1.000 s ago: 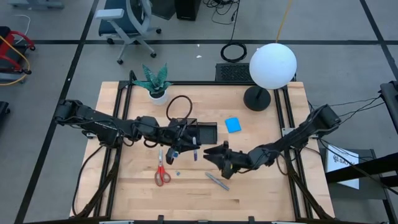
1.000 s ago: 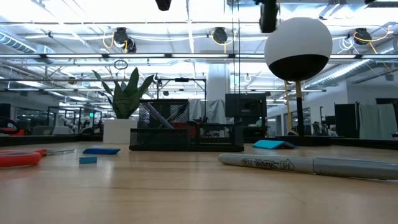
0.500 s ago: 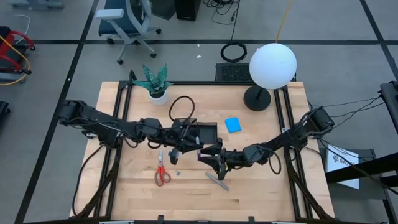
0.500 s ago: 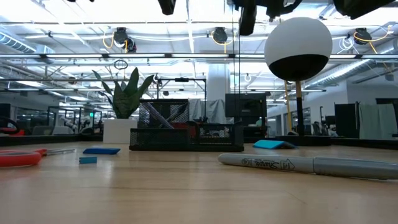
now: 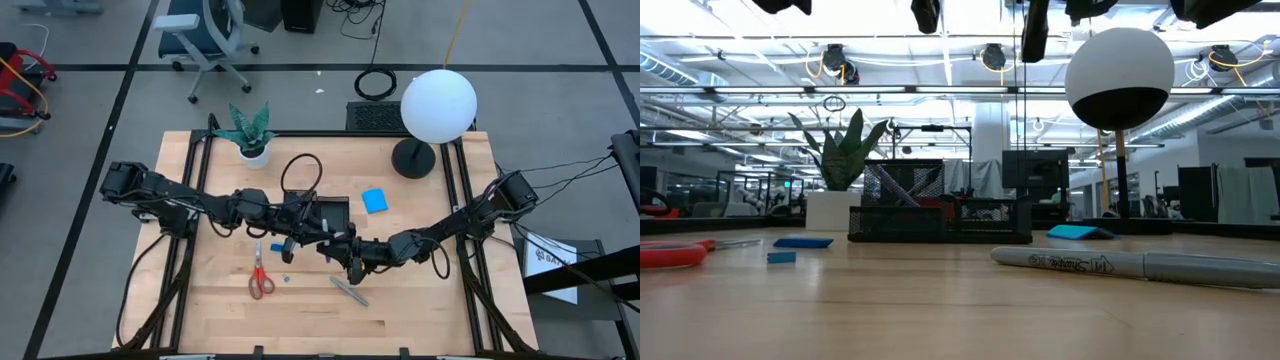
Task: Pick and place office supplies into organizer
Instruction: Put the blue marker into the black desk organizer, then put the gray marker into the black desk organizer
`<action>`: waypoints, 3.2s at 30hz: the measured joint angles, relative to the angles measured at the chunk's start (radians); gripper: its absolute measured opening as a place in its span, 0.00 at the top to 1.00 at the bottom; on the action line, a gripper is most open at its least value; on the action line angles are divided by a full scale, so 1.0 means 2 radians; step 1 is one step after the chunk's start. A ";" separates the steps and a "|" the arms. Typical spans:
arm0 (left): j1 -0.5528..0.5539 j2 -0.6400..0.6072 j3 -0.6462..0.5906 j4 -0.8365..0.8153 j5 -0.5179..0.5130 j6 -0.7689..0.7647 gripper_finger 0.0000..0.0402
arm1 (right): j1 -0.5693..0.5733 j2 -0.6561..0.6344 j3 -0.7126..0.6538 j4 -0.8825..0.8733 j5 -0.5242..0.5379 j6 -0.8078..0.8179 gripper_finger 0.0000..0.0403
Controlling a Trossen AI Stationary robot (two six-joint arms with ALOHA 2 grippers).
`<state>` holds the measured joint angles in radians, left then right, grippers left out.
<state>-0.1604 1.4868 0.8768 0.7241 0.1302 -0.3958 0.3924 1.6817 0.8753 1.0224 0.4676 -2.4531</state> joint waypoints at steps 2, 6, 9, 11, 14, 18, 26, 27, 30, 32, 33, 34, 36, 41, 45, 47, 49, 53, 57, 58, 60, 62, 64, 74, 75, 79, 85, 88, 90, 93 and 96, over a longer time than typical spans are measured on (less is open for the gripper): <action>0.000 0.000 0.000 -0.002 -0.001 0.001 0.89 | 0.000 0.000 0.000 0.000 0.004 0.002 0.92; 0.006 0.000 0.000 -0.002 -0.004 -0.010 0.87 | 0.004 0.000 0.000 0.004 0.020 0.034 0.92; 0.013 0.000 0.000 -0.002 -0.005 -0.006 0.75 | 0.008 0.000 0.000 0.009 0.037 0.055 0.92; 0.018 0.000 0.001 -0.002 -0.005 -0.004 0.66 | 0.012 0.000 0.000 0.012 0.050 0.064 0.92; 0.022 -0.004 0.001 -0.003 0.002 -0.003 0.56 | 0.019 0.001 0.000 0.028 0.082 0.071 0.92; 0.022 -0.019 0.002 -0.025 -0.003 0.011 0.47 | 0.025 -0.002 0.000 0.047 0.121 0.070 0.92; -0.006 -0.084 0.003 -0.117 -0.074 0.126 0.46 | 0.012 -0.009 -0.001 0.149 0.229 0.221 0.92; -0.013 -0.092 0.003 -0.134 -0.094 0.149 0.47 | 0.006 -0.015 -0.001 0.141 0.253 0.267 0.92; -0.032 -0.114 0.002 -0.173 -0.150 0.202 0.50 | -0.016 -0.045 -0.001 0.062 0.294 0.420 0.92; -0.043 -0.122 0.002 -0.200 -0.185 0.224 0.52 | -0.028 -0.071 -0.001 -0.021 0.279 0.542 0.92; -0.048 -0.126 0.002 -0.214 -0.201 0.232 0.53 | -0.034 -0.086 -0.001 -0.063 0.252 0.605 0.92; -0.051 -0.128 0.002 -0.225 -0.215 0.239 0.54 | -0.041 -0.101 -0.001 -0.100 0.220 0.675 0.92; -0.057 -0.131 0.002 -0.232 -0.232 0.248 0.56 | -0.061 -0.133 -0.001 -0.173 0.146 0.813 0.92; -0.065 -0.140 0.002 -0.254 -0.239 0.262 0.60 | -0.140 -0.181 -0.001 -0.270 -0.081 1.096 0.92; -0.066 -0.147 0.001 -0.260 -0.239 0.267 0.62 | -0.182 -0.161 -0.001 -0.251 -0.199 1.172 0.92; -0.067 -0.147 0.001 -0.267 -0.238 0.272 0.62 | -0.193 -0.135 -0.001 -0.228 -0.225 1.184 0.92; -0.067 -0.146 0.001 -0.277 -0.238 0.274 0.62 | -0.205 -0.104 -0.001 -0.190 -0.261 1.191 0.92; -0.067 -0.147 0.001 -0.288 -0.263 0.272 0.62 | -0.230 -0.054 -0.001 -0.128 -0.315 1.201 0.92; -0.067 -0.146 0.001 -0.292 -0.279 0.276 0.62 | -0.256 -0.023 -0.001 -0.107 -0.332 1.195 0.92; -0.066 -0.146 0.001 -0.291 -0.279 0.279 0.62 | -0.263 -0.014 -0.001 -0.097 -0.341 1.194 0.92; -0.066 -0.146 0.001 -0.293 -0.279 0.282 0.62 | -0.273 0.004 -0.001 -0.069 -0.361 1.196 0.92; -0.064 -0.146 0.001 -0.293 -0.279 0.284 0.62 | -0.280 0.023 -0.001 -0.047 -0.369 1.194 0.92; -0.060 -0.146 0.001 -0.293 -0.275 0.278 0.62 | -0.286 0.039 -0.001 -0.029 -0.370 1.191 0.92; -0.038 -0.146 -0.003 -0.293 -0.251 0.259 0.62 | -0.308 0.081 -0.001 -0.027 -0.379 1.207 0.92; -0.037 -0.146 -0.003 -0.293 -0.251 0.259 0.62 | -0.308 0.083 -0.001 -0.024 -0.379 1.208 0.92; -0.037 -0.146 -0.003 -0.292 -0.244 0.251 0.62 | -0.309 0.083 -0.001 -0.021 -0.377 1.208 0.88; -0.037 -0.146 -0.003 -0.293 -0.244 0.248 0.62 | -0.309 0.079 -0.001 -0.012 -0.368 1.208 0.67; -0.037 -0.146 -0.003 -0.293 -0.244 0.247 0.62 | -0.308 0.071 -0.001 -0.016 -0.365 1.208 0.61; -0.038 -0.146 -0.003 -0.293 -0.244 0.246 0.62 | -0.307 0.060 -0.001 -0.021 -0.365 1.208 0.59; -0.042 -0.146 -0.003 -0.294 -0.244 0.245 0.62 | -0.303 0.033 -0.001 -0.045 -0.365 1.207 0.57; -0.049 -0.146 -0.004 -0.300 -0.244 0.242 0.62 | -0.303 -0.007 -0.001 -0.102 -0.366 1.197 0.58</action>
<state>-0.2576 1.1946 0.8696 0.1246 -0.3573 0.0889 -0.2138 1.6676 0.8734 0.8191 -0.2638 -0.0595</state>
